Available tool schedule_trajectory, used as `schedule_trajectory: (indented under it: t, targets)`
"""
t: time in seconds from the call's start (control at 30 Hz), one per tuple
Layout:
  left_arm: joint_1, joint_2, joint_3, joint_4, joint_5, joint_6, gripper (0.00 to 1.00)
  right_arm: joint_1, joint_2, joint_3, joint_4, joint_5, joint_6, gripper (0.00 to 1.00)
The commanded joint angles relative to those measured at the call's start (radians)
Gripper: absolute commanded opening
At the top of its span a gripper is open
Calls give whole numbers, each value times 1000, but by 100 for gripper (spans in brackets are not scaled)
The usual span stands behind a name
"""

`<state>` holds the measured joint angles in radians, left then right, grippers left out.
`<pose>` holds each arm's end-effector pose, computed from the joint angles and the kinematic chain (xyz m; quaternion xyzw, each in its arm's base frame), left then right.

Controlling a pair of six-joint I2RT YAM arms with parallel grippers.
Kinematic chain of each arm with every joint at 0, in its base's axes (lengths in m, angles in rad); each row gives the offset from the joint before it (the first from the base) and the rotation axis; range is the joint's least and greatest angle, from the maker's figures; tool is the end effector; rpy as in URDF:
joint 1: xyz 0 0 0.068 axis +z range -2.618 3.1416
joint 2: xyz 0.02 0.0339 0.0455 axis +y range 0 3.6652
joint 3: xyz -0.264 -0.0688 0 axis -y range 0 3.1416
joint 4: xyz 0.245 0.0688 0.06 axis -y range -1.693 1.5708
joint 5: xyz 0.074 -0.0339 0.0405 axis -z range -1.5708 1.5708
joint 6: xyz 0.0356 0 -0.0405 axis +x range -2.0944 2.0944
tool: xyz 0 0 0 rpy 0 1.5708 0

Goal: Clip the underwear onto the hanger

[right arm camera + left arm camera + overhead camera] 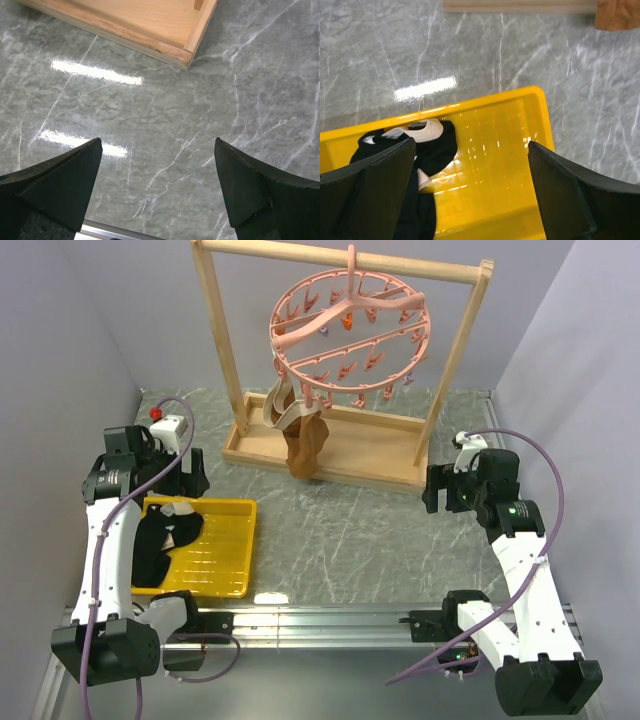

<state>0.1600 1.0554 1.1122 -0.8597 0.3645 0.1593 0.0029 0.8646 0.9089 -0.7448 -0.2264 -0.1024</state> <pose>0.2050 0.0202 0.3399 0.0676 0.9119 -0.1073 0.3904 0.1739 0.0085 0.3151 -0.0950 0.8973 0.0815 0.4234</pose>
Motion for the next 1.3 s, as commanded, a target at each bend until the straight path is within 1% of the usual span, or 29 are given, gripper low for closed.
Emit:
schedule_trajectory:
  t: [0.0,0.03,0.1,0.13,0.2,0.23,0.3,0.33,0.37,0.43,0.47,0.5,0.57,0.6,0.63,0.77,1.03,1.13,1.27]
  targets:
    - [1,9,61,-77,25,132,99,2,-3,27,-7,4,-20,100]
    - [1,14,69,-100,7,193,99,2,-3,27,-14,-4,-26,100]
    - [3,23,72,-160,-47,241,99,2,-1,28,-25,-42,-45,100]
    - [7,22,67,-188,-65,314,99,2,-1,27,-30,-54,-51,100]
    - [47,3,31,-229,-78,380,99,2,-2,16,-31,-59,-57,100]
    - [64,-1,20,-248,-82,443,99,2,-3,15,-31,-54,-60,100]
    - [120,0,-8,-292,-82,479,99,3,-3,8,-31,-54,-57,100]
    - [140,8,-12,-312,-75,521,99,2,-4,7,-31,-62,-57,100]
    - [185,18,-17,-332,-59,542,99,2,-10,5,-30,-65,-54,100]
    - [229,49,-37,-326,-62,566,98,2,-13,2,-28,-74,-53,100]
    - [271,75,-51,-309,-76,566,97,2,-16,2,-28,-74,-51,100]
    - [288,89,-58,-293,-87,560,95,2,-16,-1,-24,-74,-51,100]
    - [317,142,-68,-271,-87,545,90,2,-13,-2,-24,-77,-52,100]
    - [320,156,-69,-265,-85,537,84,2,-10,-1,-25,-77,-53,100]
    - [322,164,-74,-254,-85,516,83,2,-7,1,-27,-79,-53,100]
    - [322,175,-123,-93,-58,453,83,2,-3,-8,-16,-90,-46,100]
    - [308,258,-81,-48,125,355,81,3,8,4,-24,-80,-45,100]
    - [302,301,-95,-30,148,333,81,3,11,2,-24,-70,-46,100]
    - [300,339,-120,45,139,299,80,3,11,2,-27,-60,-48,100]
